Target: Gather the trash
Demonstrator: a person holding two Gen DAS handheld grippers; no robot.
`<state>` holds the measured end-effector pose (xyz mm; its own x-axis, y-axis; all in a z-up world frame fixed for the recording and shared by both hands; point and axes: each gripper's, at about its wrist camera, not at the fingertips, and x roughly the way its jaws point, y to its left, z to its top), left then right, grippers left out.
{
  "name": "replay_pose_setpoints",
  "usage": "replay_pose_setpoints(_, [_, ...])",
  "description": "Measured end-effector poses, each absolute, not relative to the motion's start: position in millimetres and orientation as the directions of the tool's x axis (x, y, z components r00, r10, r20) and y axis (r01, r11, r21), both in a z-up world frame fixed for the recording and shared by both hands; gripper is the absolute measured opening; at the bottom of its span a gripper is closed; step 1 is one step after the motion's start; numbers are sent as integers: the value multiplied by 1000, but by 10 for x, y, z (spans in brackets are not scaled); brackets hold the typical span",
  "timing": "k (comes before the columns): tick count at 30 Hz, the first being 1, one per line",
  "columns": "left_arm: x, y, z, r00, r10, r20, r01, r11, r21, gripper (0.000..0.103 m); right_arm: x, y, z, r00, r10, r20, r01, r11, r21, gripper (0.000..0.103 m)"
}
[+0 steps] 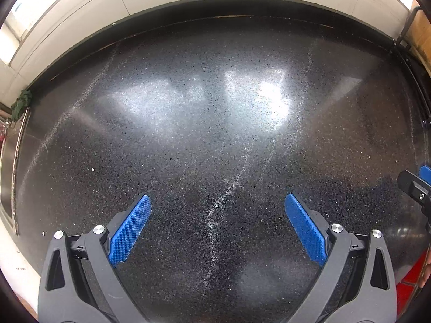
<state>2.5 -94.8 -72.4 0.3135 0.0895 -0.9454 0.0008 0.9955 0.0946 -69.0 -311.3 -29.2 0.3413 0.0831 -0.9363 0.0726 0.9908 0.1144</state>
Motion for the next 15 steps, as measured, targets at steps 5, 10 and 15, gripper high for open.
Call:
replay_pose_setpoints(5, [2, -1047, -695, 316, 39, -948, 18, 999, 47, 97, -735, -3165, -312, 334, 81, -939, 72, 991, 111, 96])
replay_pose_setpoints(10, [3, -1027, -700, 307, 0, -952, -20, 1000, -6, 97, -762, -3222, -330, 330, 83, -940, 69, 991, 112, 96])
replay_pose_setpoints(15, [-46, -958, -637, 335, -32, -942, -61, 997, -56, 97, -776, -3259, -331, 328, 82, -941, 70, 991, 111, 96])
